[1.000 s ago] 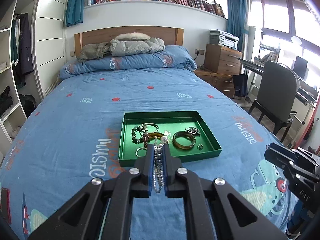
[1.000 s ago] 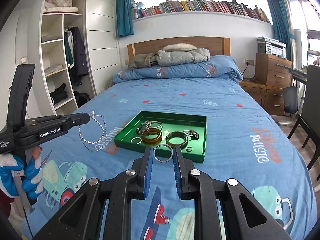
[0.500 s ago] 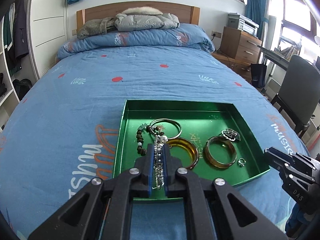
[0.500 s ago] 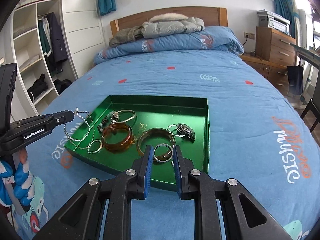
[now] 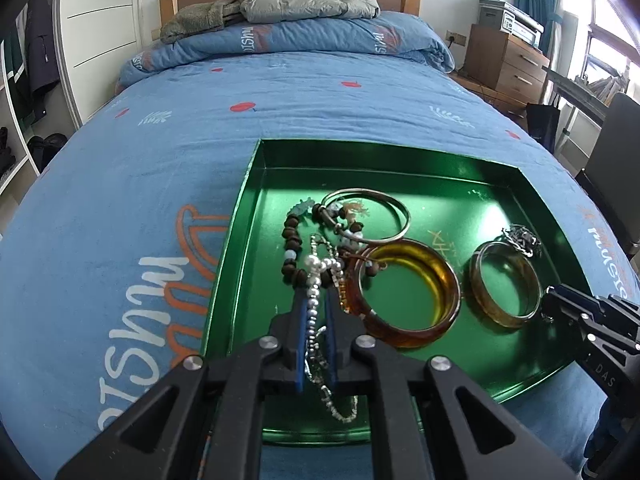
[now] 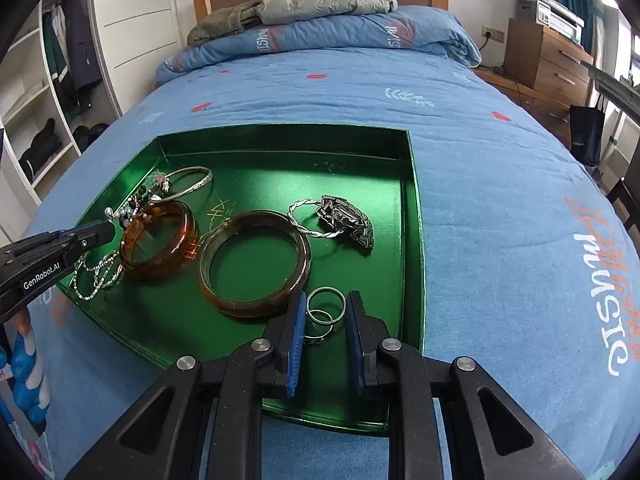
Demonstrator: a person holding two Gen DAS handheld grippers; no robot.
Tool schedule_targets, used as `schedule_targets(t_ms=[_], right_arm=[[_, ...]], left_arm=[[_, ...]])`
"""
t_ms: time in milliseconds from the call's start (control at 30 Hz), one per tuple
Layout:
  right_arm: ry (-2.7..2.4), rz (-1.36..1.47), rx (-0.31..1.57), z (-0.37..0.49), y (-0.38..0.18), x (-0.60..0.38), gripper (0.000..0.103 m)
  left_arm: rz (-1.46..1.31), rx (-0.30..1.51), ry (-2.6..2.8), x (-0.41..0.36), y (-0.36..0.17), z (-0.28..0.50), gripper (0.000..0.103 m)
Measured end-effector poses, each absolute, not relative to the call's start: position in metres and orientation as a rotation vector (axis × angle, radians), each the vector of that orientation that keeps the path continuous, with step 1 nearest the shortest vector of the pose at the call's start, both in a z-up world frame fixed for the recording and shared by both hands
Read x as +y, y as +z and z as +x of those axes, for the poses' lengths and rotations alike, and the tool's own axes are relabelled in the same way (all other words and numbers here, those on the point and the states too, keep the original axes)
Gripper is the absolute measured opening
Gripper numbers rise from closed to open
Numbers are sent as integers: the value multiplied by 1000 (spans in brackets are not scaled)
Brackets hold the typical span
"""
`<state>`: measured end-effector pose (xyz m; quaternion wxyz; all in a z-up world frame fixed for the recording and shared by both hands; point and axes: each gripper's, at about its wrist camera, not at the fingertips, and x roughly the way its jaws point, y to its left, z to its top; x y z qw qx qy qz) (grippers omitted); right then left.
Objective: Organize jewelry
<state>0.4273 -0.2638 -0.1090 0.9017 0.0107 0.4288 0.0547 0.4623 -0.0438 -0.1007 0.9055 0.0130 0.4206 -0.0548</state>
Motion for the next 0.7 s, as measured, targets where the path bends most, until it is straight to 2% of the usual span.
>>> schedule_targets(t_ms=[133, 200, 333, 633, 700], right_arm=[[108, 15, 896, 427, -107, -262, 30], [108, 9, 893, 424, -103, -260, 51], [104, 22, 864, 412, -90, -258, 55], [86, 38, 761, 374, -46, -250, 64], [82, 33, 732, 363, -33, -249, 69]], left_arm=[[53, 871, -105, -45, -103, 460, 9], [60, 866, -107, -46, -102, 457, 14], [53, 845, -106, -46, -92, 443, 28], [63, 746, -85, -47, -43, 399, 37], [58, 718, -82, -45, -30, 384, 39]])
